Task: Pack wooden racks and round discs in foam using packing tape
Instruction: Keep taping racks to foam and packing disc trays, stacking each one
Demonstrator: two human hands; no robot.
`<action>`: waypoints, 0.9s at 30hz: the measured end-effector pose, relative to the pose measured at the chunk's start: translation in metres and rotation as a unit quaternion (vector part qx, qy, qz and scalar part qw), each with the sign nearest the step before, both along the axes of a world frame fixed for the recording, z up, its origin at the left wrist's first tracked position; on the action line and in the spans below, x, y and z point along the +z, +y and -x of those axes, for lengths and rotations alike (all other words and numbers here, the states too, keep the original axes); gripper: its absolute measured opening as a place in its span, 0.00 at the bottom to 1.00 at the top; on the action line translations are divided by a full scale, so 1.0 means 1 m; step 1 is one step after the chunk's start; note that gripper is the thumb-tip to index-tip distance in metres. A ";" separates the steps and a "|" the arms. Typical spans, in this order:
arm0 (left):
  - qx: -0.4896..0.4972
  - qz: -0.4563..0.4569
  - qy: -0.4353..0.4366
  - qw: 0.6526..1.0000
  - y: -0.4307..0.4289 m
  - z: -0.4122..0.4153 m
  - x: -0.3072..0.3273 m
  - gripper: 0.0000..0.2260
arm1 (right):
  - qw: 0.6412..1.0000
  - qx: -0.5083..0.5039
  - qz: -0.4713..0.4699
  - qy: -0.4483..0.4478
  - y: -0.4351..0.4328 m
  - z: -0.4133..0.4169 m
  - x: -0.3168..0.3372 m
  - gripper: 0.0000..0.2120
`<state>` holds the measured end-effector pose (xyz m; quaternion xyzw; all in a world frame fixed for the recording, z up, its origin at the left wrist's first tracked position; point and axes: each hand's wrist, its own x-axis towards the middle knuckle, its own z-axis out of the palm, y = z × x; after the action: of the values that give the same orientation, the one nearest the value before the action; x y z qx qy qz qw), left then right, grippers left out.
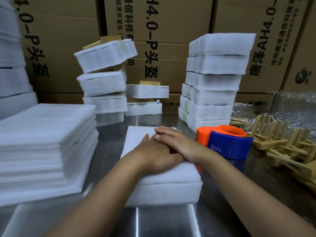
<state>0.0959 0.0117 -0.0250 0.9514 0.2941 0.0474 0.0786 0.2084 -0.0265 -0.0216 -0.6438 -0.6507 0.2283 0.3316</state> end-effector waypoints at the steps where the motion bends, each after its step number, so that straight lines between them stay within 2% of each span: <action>1: 0.002 0.003 -0.002 1.000 0.000 0.000 0.000 0.29 | 1.000 -0.008 -0.018 0.019 -0.001 0.000 -0.001 0.19; 2: 0.007 0.005 0.002 1.000 0.000 0.000 0.001 0.30 | 0.998 -0.022 -0.048 0.022 -0.002 -0.004 -0.001 0.19; 4: 0.025 0.013 0.024 0.999 0.001 0.002 0.001 0.32 | 0.985 -0.096 -0.139 -0.035 -0.007 -0.020 0.004 0.18; 6: 0.041 0.024 0.044 0.998 0.001 0.003 0.002 0.32 | 0.939 -0.224 -0.247 -0.079 -0.017 -0.050 0.013 0.17; 8: 0.044 0.030 0.046 0.998 0.001 0.003 0.003 0.32 | 0.877 -0.359 -0.305 -0.093 -0.028 -0.087 0.020 0.19; 9: 0.043 0.032 0.046 0.997 0.000 0.003 0.003 0.32 | 0.853 -0.421 -0.295 -0.091 -0.032 -0.107 0.020 0.22; 11: 0.042 0.033 0.047 0.997 0.000 0.003 0.003 0.31 | 0.829 -0.510 -0.220 -0.067 -0.037 -0.140 0.014 0.29; 13: 0.042 0.033 0.046 0.998 0.000 0.004 0.003 0.31 | 0.824 -0.550 -0.131 -0.032 -0.037 -0.163 0.002 0.33; 15: 0.041 0.036 0.043 0.998 0.000 0.005 0.003 0.31 | 0.828 -0.555 -0.081 -0.015 -0.034 -0.177 -0.010 0.32; 21: 0.037 0.041 0.029 0.998 0.001 0.006 0.002 0.31 | 0.815 -0.567 -0.117 -0.026 -0.034 -0.190 -0.017 0.19; 25: 0.036 0.040 0.023 0.998 0.002 0.005 0.001 0.31 | 0.788 -0.606 -0.110 0.002 -0.038 -0.190 -0.018 0.19; 27: 0.036 0.038 0.022 0.998 0.002 0.005 0.001 0.31 | 0.775 -0.626 -0.083 -0.013 -0.040 -0.188 -0.019 0.21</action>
<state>0.0906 0.0138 -0.0239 0.9373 0.3313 0.0184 0.1069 0.3963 -0.0668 -0.0405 -0.8822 -0.1244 -0.0931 0.4445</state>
